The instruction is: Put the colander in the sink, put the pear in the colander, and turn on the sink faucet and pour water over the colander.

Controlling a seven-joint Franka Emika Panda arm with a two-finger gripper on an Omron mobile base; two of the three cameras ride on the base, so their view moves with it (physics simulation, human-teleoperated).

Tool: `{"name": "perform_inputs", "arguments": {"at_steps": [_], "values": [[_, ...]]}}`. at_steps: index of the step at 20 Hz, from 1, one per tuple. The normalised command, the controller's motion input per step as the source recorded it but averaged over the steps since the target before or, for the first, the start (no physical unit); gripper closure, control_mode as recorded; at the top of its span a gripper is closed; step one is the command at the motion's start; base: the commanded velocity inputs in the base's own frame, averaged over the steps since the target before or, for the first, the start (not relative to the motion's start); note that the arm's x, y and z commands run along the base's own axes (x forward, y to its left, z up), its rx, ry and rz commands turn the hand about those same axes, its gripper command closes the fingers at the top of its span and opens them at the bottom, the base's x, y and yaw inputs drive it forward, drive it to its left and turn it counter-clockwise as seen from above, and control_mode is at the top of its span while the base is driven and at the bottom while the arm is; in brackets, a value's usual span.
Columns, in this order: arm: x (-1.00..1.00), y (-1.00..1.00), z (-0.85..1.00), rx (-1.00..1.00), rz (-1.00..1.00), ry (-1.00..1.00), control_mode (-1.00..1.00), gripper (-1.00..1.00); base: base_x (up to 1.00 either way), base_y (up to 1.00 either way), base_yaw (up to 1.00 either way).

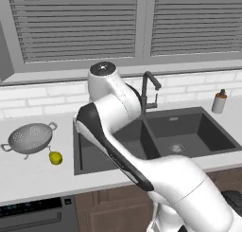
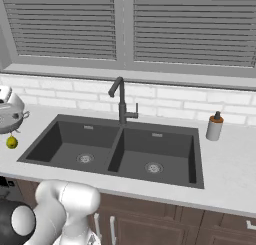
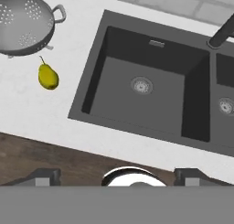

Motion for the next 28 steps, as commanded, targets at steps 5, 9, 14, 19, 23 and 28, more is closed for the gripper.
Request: {"name": "perform_inputs", "arguments": {"at_steps": [5,9,14,19,23,28], "values": [[0.95,0.75,-0.48,-0.01,0.0,0.14,-1.0,-1.0,0.0,0.0,0.0],[1.0,0.43,-0.82,0.01,0.0,0.04,-1.0,-1.0,0.0,0.0,0.0],[0.99,0.43,-0.79,0.07,0.0,0.0,-1.0,-1.0,0.0,0.0,0.0],[0.83,0.41,-0.64,0.06,0.0,0.01,-1.0,-1.0,0.0,0.0,0.0],[0.6,0.52,-0.29,0.0,-0.05,0.08,-1.0,-1.0,0.0,0.0,0.0],[0.21,0.46,-0.04,0.0,-0.06,0.1,-1.0,-1.0,0.0,0.0,0.0]]}}
